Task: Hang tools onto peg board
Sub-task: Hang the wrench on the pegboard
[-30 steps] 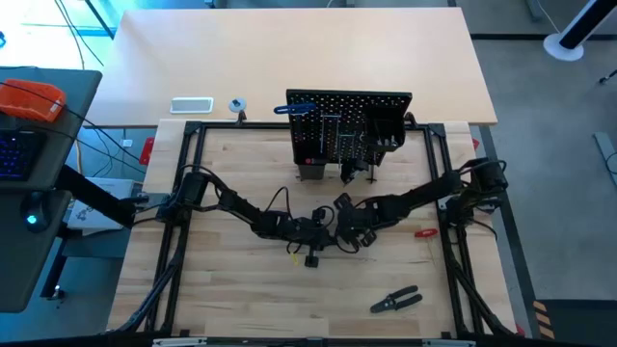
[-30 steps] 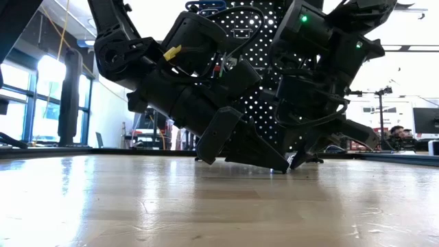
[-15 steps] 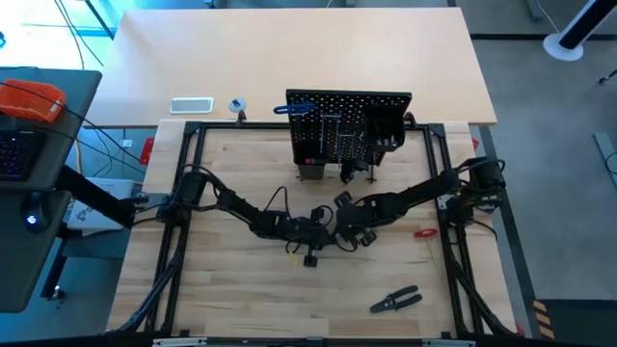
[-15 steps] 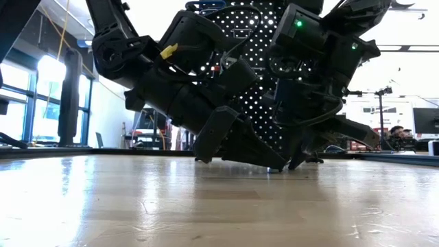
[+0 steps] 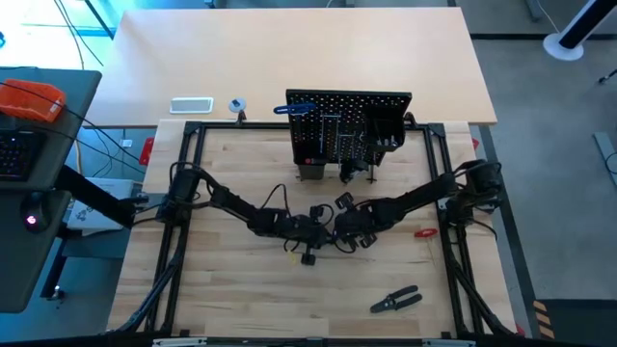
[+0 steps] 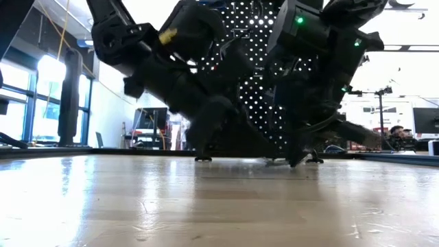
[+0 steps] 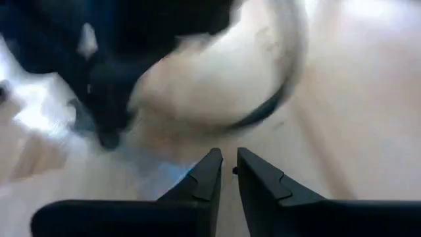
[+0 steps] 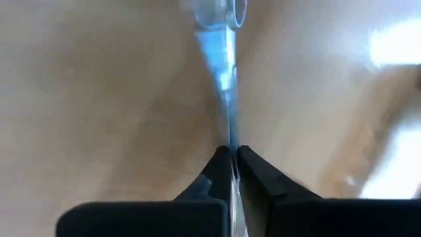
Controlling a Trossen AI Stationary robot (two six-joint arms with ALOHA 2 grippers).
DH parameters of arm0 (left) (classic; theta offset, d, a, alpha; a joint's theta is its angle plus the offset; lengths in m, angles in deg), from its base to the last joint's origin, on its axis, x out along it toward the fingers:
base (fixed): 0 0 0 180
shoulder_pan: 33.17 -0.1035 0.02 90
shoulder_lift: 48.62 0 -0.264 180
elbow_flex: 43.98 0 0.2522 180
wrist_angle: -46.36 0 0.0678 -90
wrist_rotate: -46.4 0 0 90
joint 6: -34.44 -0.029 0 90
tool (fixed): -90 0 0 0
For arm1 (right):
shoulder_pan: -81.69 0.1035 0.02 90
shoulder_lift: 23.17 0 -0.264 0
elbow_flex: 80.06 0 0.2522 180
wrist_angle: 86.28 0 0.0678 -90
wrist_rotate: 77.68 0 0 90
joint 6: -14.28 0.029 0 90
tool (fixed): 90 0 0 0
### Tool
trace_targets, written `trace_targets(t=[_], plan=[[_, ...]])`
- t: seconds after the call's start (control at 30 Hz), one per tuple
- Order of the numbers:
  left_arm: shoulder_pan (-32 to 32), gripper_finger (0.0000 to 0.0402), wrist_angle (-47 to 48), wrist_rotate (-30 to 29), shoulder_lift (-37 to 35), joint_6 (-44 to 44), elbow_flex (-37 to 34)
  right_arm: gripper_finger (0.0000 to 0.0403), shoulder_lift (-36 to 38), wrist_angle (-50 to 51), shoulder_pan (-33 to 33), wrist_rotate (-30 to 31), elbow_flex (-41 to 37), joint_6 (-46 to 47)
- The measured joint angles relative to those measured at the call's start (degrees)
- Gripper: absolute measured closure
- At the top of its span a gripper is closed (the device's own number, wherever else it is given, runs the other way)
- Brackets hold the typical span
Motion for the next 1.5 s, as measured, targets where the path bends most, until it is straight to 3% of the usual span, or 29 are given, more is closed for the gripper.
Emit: trace_targets(t=[0.4,0.8,0.97,1.23,1.5], plan=[[0.99,0.0316,5.75,-0.93,-4.46,-1.56,0.14,0.0403,-0.1,4.16,0.03,-0.75,3.09,4.45],[0.92,0.0309,22.11,-5.85,-14.11,-5.29,0.16,0.0403,3.87,5.51,3.11,-1.64,3.52,15.16],[0.92,0.0309,29.44,-8.37,-20.98,-6.81,0.18,0.0403,8.61,5.51,4.57,-1.67,3.54,20.33],[0.09,0.0309,46.05,-17.79,-35.18,-8.58,-0.29,0.0403,18.65,0.77,5.38,-1.21,3.63,27.11],[-1.69,0.0309,49.4,-20.91,-54.64,-3.79,-11.11,0.0403,24.91,-9.79,4.62,-1.58,3.65,32.64]])
